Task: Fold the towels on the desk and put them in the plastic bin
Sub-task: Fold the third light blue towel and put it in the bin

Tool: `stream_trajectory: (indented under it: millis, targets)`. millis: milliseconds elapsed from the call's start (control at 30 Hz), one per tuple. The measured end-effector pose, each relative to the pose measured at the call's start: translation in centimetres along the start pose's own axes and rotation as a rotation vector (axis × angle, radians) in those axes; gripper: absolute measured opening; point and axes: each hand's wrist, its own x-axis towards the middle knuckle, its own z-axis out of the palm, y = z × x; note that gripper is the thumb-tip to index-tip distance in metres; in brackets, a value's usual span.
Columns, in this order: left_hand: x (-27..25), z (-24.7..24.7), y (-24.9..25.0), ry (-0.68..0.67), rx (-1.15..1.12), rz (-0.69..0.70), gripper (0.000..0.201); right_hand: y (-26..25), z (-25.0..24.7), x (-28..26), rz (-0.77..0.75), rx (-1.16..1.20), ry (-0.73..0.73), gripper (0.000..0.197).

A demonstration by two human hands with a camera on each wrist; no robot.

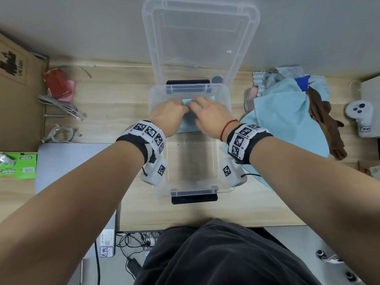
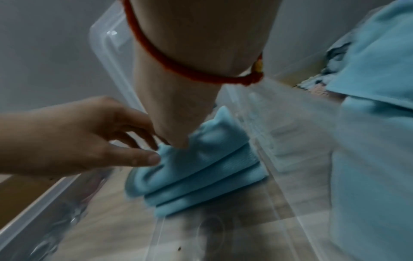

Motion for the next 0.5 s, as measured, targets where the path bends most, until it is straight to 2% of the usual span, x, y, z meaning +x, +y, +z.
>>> stream_trajectory:
  millis: [100,233,333,433,500]
  targets:
    - [-0.2,0.5,0.2,-0.146,0.061,-0.052,0.039,-0.4,0.8,-0.3,0.117,-0.021,-0.243,0.048]
    - [-0.2,0.1,0.4,-0.203,0.216,-0.064,0.045,-0.6,0.8,-0.2,0.193,-0.171,-0.333,0.043]
    - [0.0,-0.3,0.3,-0.239,0.313,-0.066,0.049,-0.6,-0.2,0.0,0.168,-0.363,-0.406,0.033]
    - [-0.5,-1.7,0.7,-0.252,0.346,-0.094,0.036,0.3,-2.0,-0.6,0.091,-0.441,-0.341,0.025]
    - [-0.8,-3.1,1.0,-0.203,0.282,-0.149,0.035,1.2,-3.5,-1.6,0.074,-0.357,-0.202,0.025]
